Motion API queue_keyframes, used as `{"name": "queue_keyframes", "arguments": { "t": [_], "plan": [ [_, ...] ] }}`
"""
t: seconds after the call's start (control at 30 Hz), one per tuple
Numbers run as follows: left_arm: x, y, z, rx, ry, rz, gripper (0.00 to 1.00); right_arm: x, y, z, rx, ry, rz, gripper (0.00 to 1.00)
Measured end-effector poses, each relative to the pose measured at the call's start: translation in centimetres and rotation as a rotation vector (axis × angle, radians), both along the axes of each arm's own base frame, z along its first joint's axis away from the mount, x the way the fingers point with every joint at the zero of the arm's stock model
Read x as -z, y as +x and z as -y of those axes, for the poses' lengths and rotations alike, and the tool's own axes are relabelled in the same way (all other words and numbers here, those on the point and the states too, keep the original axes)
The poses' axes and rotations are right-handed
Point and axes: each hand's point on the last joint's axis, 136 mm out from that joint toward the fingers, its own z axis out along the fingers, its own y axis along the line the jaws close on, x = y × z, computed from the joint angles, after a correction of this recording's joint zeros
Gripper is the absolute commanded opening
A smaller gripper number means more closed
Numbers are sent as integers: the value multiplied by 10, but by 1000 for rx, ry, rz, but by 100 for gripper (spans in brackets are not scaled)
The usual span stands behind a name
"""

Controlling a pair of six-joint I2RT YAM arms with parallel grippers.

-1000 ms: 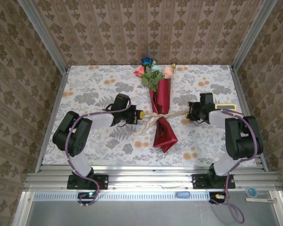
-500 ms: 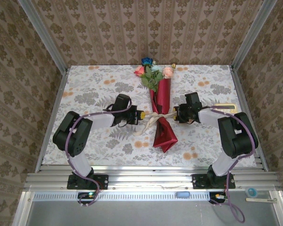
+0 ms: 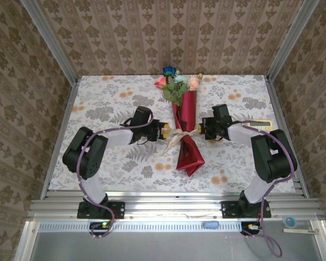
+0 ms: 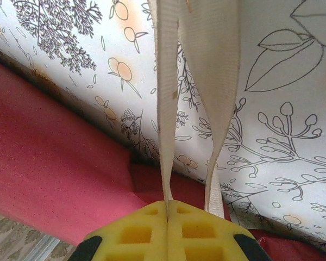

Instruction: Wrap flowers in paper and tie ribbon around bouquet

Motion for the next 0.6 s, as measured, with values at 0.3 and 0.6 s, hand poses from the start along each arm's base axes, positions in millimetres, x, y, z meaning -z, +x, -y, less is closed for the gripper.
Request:
{"name": "queue_keyframes", "arguments": {
  "t": [0.3,0.6],
  "plan": [
    [3,-9,24,13,-16,-55,57,0,0,0,0,0,0,0],
    [2,-4,44,19,-34,-67,18,0,0,0,0,0,1,0]
  ]
}}
